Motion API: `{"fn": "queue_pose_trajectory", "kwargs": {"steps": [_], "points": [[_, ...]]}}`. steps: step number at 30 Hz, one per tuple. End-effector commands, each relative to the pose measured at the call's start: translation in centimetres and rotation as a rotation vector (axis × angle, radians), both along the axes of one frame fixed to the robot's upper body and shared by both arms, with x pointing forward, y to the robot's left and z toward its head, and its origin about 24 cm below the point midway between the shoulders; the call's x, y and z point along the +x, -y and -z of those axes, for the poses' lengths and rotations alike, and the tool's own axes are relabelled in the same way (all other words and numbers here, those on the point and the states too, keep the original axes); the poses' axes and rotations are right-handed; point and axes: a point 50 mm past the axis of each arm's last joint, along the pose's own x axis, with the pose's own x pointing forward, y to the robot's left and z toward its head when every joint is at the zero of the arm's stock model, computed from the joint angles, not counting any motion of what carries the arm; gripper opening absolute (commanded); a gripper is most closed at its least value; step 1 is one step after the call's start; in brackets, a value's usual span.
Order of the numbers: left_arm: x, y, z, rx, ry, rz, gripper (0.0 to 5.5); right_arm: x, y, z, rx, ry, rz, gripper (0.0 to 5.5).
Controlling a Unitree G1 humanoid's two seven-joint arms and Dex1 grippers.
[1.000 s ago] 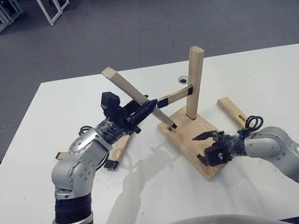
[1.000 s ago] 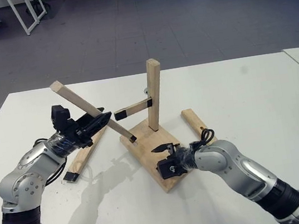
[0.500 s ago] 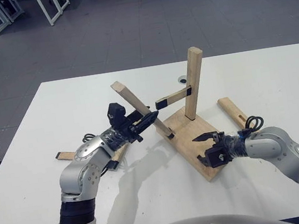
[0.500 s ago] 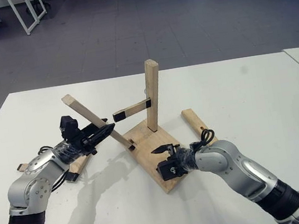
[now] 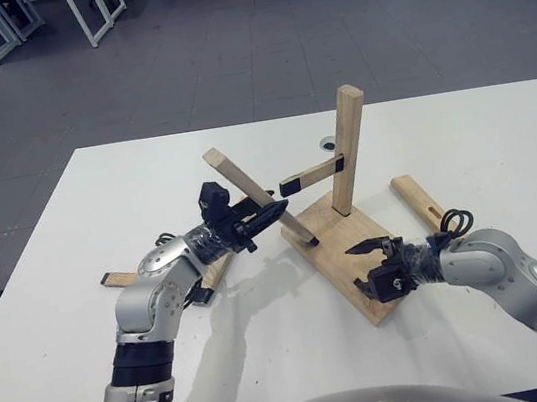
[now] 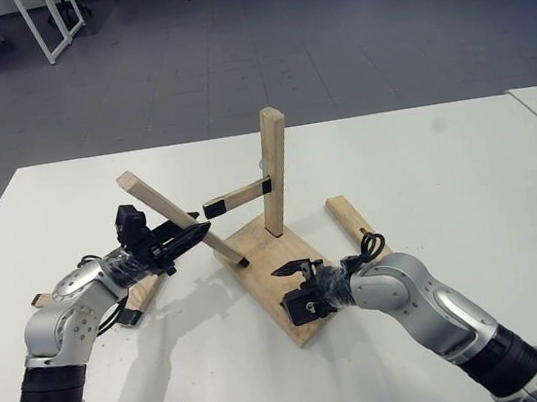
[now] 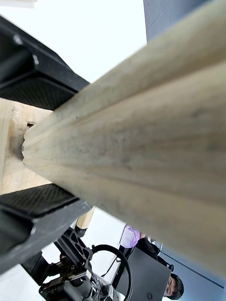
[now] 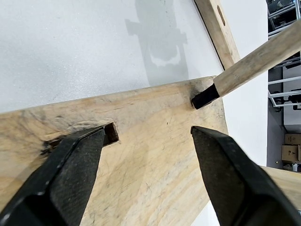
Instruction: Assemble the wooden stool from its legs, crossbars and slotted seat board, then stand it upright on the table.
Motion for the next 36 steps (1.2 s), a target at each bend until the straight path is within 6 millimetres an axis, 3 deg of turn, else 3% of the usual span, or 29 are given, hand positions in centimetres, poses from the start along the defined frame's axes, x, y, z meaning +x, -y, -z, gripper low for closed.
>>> {"fn": "queue_pose_trajectory", "kwargs": {"steps": [1, 8, 14, 23, 29, 33, 36], "points": [[0.4, -1.5, 1.4, 0.209, -0.088, -0.027, 2.05, -0.7, 0.3, 1.4, -0.058, -0.067, -0.006, 3.38], [0.8, -2.3, 1.0, 0.344, -0.18, -0.034, 2.05, -0.9, 0.3, 1.7, -0.058, -0.07, 0.001, 3.38], [0.9, -2.9, 0.8, 0.289, -0.329, -0.092, 2.05, -1.0, 0.3, 1.8, -0.059, -0.069, 0.008, 3.38], [-0.7, -2.2, 1.3, 0.4, -0.252, -0.085, 2.05, -1.0, 0.5, 1.7, -0.062, -0.068, 0.016, 3.38], [-0.8, -2.3, 1.6, 0.467, -0.231, -0.104, 2.05, -1.0, 0.5, 1.7, -0.057, -0.066, 0.019, 3.38], [0.0, -1.8, 2.0, 0.521, -0.247, -0.087, 2.05, -0.2, 0.4, -0.3, 0.016, -0.006, 0.079, 3.38], [0.2, -1.7, 2.1, 0.547, -0.248, -0.076, 2.05, 0.8, 0.4, -3.3, 0.147, 0.029, 0.168, 3.38]]}}
